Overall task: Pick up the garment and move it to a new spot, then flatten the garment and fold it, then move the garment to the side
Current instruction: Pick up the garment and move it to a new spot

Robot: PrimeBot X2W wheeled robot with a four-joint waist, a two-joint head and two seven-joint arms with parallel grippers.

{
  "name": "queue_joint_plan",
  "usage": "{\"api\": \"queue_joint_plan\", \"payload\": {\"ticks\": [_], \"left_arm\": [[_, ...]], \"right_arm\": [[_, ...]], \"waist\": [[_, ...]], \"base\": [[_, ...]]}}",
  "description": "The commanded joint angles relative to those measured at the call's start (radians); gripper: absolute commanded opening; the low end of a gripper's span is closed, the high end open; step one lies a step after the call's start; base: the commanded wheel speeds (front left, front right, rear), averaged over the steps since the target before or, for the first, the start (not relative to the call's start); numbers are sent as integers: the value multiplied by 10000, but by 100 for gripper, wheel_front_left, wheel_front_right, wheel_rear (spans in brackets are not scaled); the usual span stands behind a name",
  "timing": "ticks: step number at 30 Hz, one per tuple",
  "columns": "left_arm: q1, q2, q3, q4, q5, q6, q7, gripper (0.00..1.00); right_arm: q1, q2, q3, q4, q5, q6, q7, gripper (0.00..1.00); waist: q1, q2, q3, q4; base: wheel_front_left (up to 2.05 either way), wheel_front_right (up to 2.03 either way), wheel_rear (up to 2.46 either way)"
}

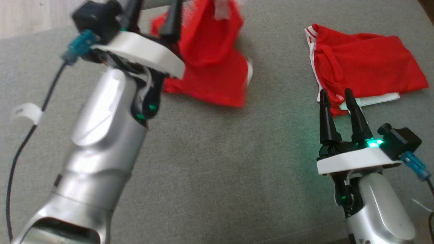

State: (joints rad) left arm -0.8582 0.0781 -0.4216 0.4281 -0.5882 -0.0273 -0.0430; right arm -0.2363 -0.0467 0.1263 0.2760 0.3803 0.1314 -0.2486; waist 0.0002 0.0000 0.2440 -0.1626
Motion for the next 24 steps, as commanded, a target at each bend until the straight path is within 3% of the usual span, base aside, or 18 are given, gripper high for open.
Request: {"api": "queue_joint_plan", "payload": {"ticks": [1, 8, 16, 24], "left_arm": [[-418, 274, 409, -205, 75, -22, -181, 100], [323, 1077, 820, -26, 129, -156, -1163, 100], [3424, 1962, 856, -1151, 253, 84, -1694, 100], [6161, 1489, 855, -2452, 124, 711, -2065, 100]], "right_arm": [[-251, -35, 197, -268, 73, -7, -103, 100], [34, -35, -106, -207, -139, -7, -126, 100], [613, -35, -395, -208, -455, -7, -96, 100], [946, -35, -393, -304, -567, -7, 140, 100]], "waist": [[-2, 0, -12, 41], [-2, 0, -467, 900], [-2, 0, -1170, 2076], [-2, 0, -1518, 2605]], "base": [[0, 0, 0], [0, 0, 0], [0, 0, 0], [0, 0, 0]]}}
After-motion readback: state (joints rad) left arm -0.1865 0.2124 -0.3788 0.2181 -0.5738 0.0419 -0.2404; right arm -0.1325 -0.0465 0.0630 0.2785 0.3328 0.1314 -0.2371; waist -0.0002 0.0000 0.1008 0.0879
